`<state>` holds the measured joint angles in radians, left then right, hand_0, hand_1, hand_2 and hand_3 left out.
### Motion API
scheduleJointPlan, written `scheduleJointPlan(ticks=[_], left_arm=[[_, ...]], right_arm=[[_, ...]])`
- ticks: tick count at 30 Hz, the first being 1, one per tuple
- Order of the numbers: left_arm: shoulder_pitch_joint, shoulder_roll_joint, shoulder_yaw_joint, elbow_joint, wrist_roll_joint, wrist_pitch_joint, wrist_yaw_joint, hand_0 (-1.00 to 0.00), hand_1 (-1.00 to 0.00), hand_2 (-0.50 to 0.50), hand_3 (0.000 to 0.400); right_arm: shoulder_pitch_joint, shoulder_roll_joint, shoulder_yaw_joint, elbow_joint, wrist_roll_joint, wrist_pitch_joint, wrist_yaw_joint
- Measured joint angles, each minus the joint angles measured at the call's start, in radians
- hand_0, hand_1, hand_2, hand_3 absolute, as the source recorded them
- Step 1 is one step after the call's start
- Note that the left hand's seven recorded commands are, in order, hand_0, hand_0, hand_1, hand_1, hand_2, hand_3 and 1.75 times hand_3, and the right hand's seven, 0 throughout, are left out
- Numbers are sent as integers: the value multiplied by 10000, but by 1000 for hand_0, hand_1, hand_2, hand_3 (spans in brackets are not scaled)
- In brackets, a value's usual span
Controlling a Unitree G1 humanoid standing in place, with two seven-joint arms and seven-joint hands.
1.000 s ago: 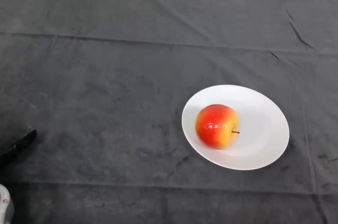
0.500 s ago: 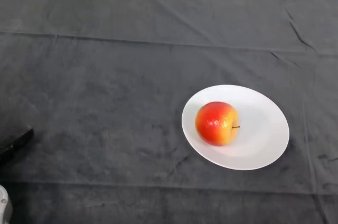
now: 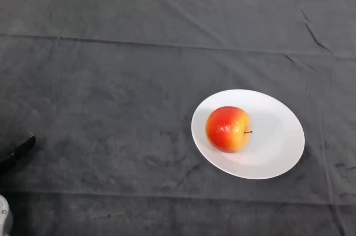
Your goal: Move the apple to the plate
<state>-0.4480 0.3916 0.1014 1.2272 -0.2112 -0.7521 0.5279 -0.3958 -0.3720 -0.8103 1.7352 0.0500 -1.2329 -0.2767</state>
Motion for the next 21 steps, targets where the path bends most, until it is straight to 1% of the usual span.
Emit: scheduleJointPlan(ticks=[14,17,21], left_arm=[[0,0,17,0,34,-1,5,0,0,0,0],[0,0,23,0,228,-1,24,0,0,0,0],[0,-1,23,0,276,-1,25,0,0,0,0]], right_arm=[[0,0,-1,0,-6,0,0],[0,-1,-1,1,-6,0,0],[0,0,-1,-2,-8,0,0]])
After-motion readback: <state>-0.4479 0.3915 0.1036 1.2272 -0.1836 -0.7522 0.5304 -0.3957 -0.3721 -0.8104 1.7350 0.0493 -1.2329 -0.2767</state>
